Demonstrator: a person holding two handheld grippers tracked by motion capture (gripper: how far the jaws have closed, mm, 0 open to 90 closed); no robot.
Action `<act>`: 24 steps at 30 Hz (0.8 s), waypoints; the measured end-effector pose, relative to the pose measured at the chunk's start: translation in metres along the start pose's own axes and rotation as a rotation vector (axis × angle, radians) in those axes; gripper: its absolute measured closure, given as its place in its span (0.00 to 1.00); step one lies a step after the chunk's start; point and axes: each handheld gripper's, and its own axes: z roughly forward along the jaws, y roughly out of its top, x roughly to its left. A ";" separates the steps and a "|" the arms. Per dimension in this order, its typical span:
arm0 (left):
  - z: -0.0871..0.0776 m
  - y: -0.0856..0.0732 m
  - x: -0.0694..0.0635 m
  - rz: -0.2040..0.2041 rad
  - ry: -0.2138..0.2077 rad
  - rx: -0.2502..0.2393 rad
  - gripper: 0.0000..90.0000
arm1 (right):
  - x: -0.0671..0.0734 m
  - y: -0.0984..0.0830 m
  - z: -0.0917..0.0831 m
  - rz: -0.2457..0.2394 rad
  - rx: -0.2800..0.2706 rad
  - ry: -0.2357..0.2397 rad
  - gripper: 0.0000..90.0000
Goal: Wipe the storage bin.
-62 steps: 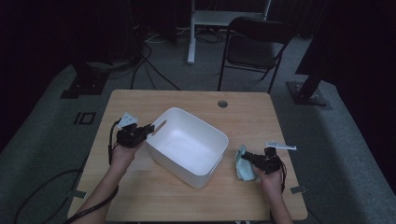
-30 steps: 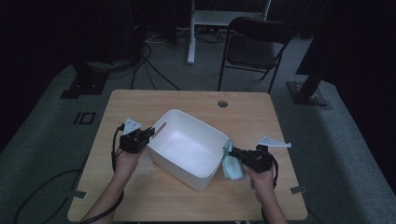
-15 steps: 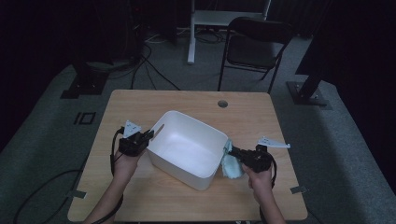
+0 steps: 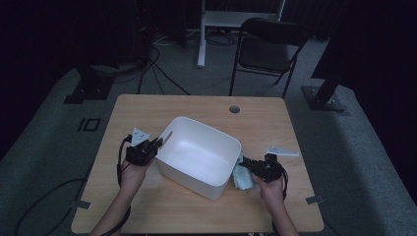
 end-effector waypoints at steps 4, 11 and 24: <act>0.000 0.000 0.000 0.004 0.000 -0.002 0.95 | -0.004 -0.003 0.004 -0.003 0.020 -0.024 0.94; 0.001 0.000 0.000 0.008 0.000 -0.004 0.95 | -0.014 -0.009 0.014 0.020 0.056 -0.050 0.94; 0.001 -0.001 -0.001 -0.010 0.010 -0.010 0.95 | -0.032 -0.024 0.033 0.073 0.132 -0.090 0.95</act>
